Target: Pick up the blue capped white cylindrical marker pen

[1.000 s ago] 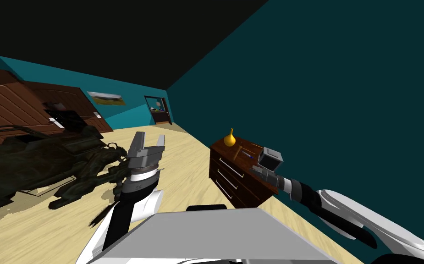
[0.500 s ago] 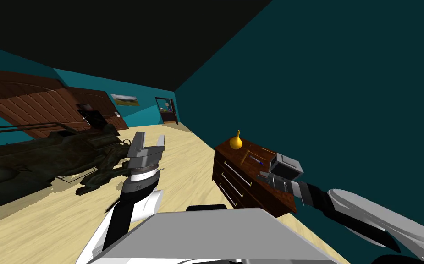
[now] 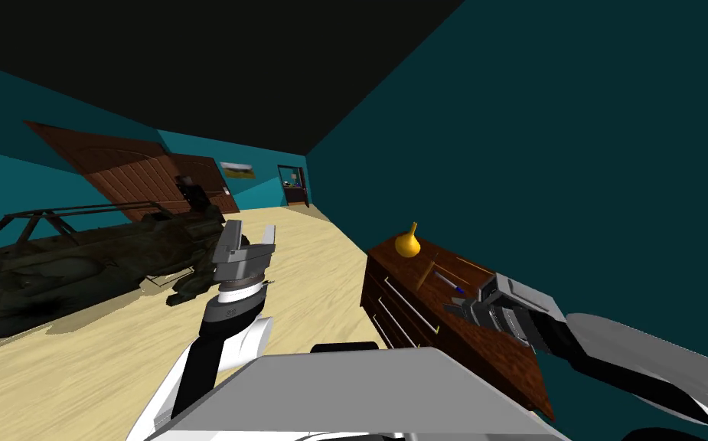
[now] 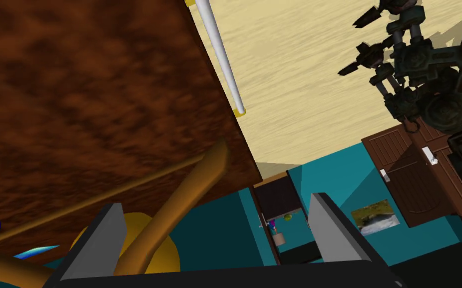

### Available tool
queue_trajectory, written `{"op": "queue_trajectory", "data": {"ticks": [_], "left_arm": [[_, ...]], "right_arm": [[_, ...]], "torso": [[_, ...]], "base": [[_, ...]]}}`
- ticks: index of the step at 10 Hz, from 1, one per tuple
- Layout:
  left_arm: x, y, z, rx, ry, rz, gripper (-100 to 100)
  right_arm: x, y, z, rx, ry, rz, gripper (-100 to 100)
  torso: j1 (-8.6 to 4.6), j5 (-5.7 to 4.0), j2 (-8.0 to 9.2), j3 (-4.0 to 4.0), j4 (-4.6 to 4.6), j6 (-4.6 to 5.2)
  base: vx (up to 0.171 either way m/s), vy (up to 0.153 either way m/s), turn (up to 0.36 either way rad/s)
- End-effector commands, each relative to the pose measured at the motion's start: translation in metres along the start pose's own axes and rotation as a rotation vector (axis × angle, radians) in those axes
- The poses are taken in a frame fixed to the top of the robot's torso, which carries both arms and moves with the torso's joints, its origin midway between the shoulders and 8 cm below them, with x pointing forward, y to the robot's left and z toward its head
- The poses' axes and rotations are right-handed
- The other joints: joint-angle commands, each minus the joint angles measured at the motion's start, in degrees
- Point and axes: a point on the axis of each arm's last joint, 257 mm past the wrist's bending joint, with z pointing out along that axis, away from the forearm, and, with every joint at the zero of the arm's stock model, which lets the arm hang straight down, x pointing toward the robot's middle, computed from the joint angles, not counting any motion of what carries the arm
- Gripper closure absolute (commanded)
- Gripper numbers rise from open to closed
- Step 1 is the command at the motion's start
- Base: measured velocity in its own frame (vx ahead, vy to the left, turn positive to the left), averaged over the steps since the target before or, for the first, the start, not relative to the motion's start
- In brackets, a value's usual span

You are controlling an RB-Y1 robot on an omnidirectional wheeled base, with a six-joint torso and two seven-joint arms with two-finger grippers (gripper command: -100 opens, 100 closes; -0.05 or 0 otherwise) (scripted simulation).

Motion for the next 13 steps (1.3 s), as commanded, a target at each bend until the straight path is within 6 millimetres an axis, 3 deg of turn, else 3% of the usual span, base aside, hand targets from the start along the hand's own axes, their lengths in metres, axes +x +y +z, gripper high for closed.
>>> {"op": "queue_trajectory", "data": {"ticks": [1,4,5,8,10,12,13], "left_arm": [[0.000,0.000,0.000,0.000,0.000,0.000,0],[0.000,0.000,0.000,0.000,0.000,0.000,0],[0.000,0.000,0.000,0.000,0.000,0.000,0],[0.000,0.000,0.000,0.000,0.000,0.000,0],[0.000,0.000,0.000,0.000,0.000,0.000,0],[0.000,0.000,0.000,0.000,0.000,0.000,0],[0.000,0.000,0.000,0.000,0.000,0.000,0]], "right_arm": [[0.008,-0.016,-0.007,0.035,0.055,-0.012,-100],[0.040,-0.056,-0.034,0.129,0.197,-0.018,-100],[0.040,-0.056,-0.034,0.129,0.198,-0.019,-100],[0.086,-0.103,-0.081,0.246,0.398,-0.016,-100],[0.114,-0.123,-0.113,0.305,0.521,-0.009,-100],[0.143,-0.134,-0.142,0.343,0.628,0.009,-100],[0.143,-0.134,-0.142,0.343,0.628,0.009,-100]], "torso": [[0.00,0.00,0.00,0.00,0.00,0.00],[-0.03,-0.01,0.09,0.05,0.02,0.05],[-0.04,-0.01,0.11,0.06,0.02,0.01],[-0.04,-0.01,0.04,0.02,0.01,0.02],[-0.12,-0.03,-0.20,-0.12,-0.05,0.01],[-0.07,-0.03,-0.10,-0.07,-0.03,0.04],[-0.01,-0.03,-0.03,-0.03,-0.01,0.06]], "base": [[0.104,-0.010,0.060],[0.086,-0.003,0.140],[0.068,-0.008,0.114],[0.113,-0.012,0.223],[0.159,-0.039,0.205],[0.116,-0.020,0.157],[0.063,-0.011,0.058]]}}
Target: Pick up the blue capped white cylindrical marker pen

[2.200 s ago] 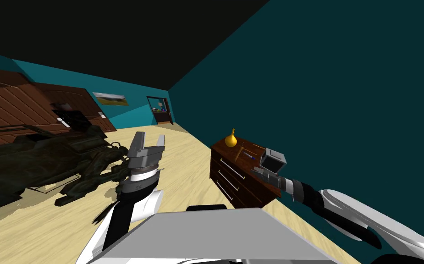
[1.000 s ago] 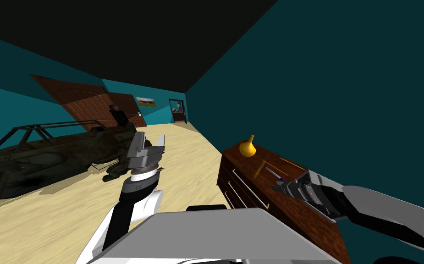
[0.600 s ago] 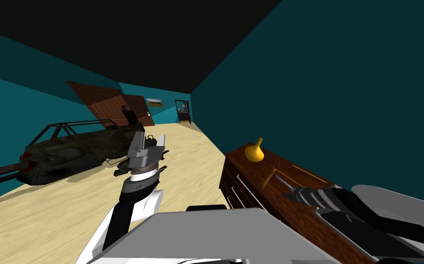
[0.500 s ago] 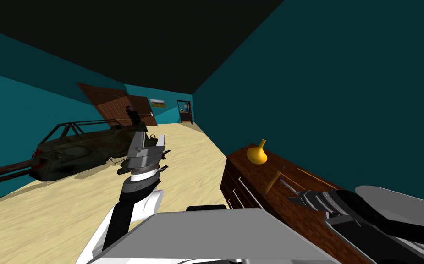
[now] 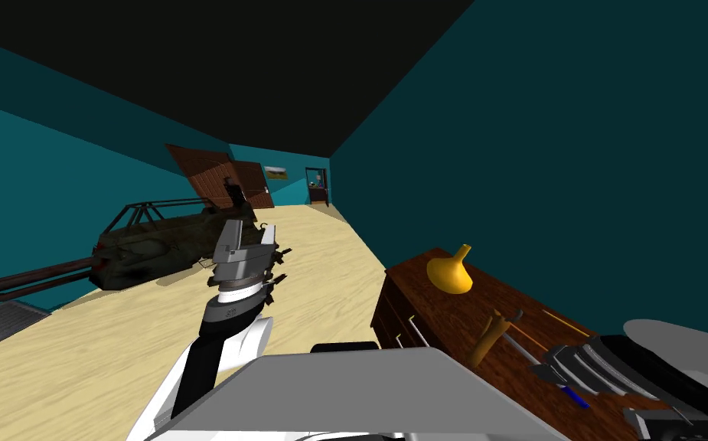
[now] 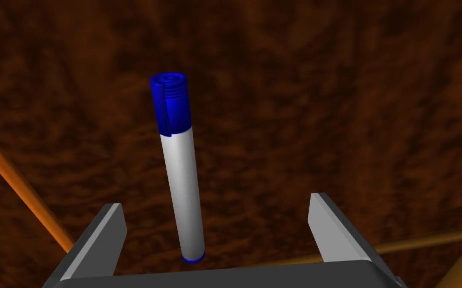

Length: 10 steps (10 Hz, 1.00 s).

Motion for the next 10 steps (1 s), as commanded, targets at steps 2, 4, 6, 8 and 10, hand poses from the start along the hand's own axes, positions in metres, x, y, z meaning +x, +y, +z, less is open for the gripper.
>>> {"op": "queue_trajectory", "data": {"ticks": [2,4,6,8,10], "left_arm": [[0.000,0.000,0.000,0.000,0.000,0.000,0],[0.000,0.000,0.000,0.000,0.000,0.000,0],[0.000,0.000,0.000,0.000,0.000,0.000,0],[0.000,0.000,0.000,0.000,0.000,0.000,0],[0.000,0.000,0.000,0.000,0.000,0.000,0]], "right_arm": [[0.035,-0.008,-0.003,0.017,0.093,0.013,-100],[0.026,-0.006,-0.003,0.014,0.073,0.010,0],[0.051,-0.001,0.009,0.016,0.073,0.031,-100],[0.068,0.004,0.018,0.015,0.073,0.045,-100],[0.063,0.002,0.014,0.016,0.073,0.041,100]], "torso": [[0.00,0.00,0.12,0.07,0.03,-0.01],[0.01,0.00,0.21,0.12,0.05,0.01],[0.04,0.00,0.23,0.15,0.07,0.00],[0.00,-0.01,0.16,0.10,0.05,0.01],[0.03,0.00,0.25,0.15,0.06,0.01]], "base": [[0.042,-0.019,0.085],[0.012,-0.006,0.013],[0.044,-0.009,0.110],[0.046,-0.018,0.071],[0.009,-0.005,0.004]]}}
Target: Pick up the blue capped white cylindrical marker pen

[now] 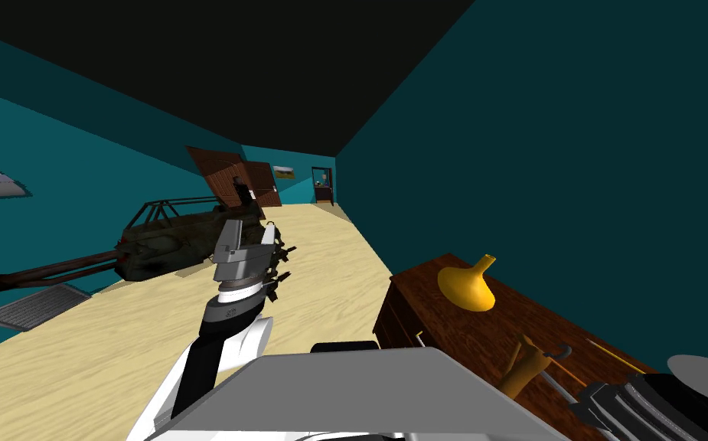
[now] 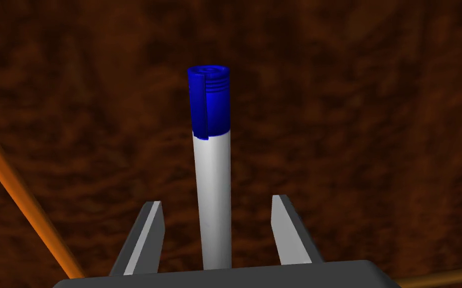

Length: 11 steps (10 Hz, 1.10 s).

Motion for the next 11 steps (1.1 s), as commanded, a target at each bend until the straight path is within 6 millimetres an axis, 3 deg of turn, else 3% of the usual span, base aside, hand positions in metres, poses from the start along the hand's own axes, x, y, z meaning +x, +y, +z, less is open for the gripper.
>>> {"op": "queue_trajectory", "data": {"ticks": [1,4,5,6,8,10,11], "left_arm": [[0.000,0.000,0.000,0.000,0.000,0.000,0],[0.000,0.000,0.000,0.000,0.000,0.000,0],[0.000,0.000,0.000,0.000,0.000,0.000,0],[0.000,0.000,0.000,0.000,0.000,0.000,0],[0.000,0.000,0.000,0.000,0.000,0.000,0],[0.000,0.000,0.000,0.000,0.000,0.000,0],[0.000,0.000,0.000,0.000,0.000,0.000,0]], "right_arm": [[0.000,0.000,0.000,0.000,0.000,0.000,100],[0.000,0.000,0.000,0.001,0.000,0.000,100],[0.000,0.000,0.000,0.001,0.000,0.000,0],[-0.015,-0.004,-0.008,0.000,-0.001,-0.013,100],[-0.036,-0.007,-0.020,-0.001,-0.001,-0.031,100],[-0.035,-0.006,-0.018,0.000,-0.002,-0.029,100],[-0.035,-0.006,-0.019,-0.001,-0.001,-0.029,0]], "torso": [[0.00,0.00,0.00,0.00,0.00,0.00],[-0.12,-0.16,0.02,0.01,0.00,-0.01],[-0.13,-0.16,0.02,0.01,0.00,-0.01],[-0.13,-0.16,0.02,0.01,0.00,-0.01],[0.00,-0.11,0.21,0.12,0.04,0.02],[-0.05,-0.14,0.21,0.12,0.04,0.01],[-0.08,-0.15,0.13,0.08,0.02,0.02]], "base": [[0.000,0.000,0.000],[0.000,0.000,0.000],[0.000,0.000,0.000],[-0.041,0.013,-0.118],[-0.057,0.019,-0.110],[-0.029,0.009,-0.020],[0.000,0.000,0.000]]}}
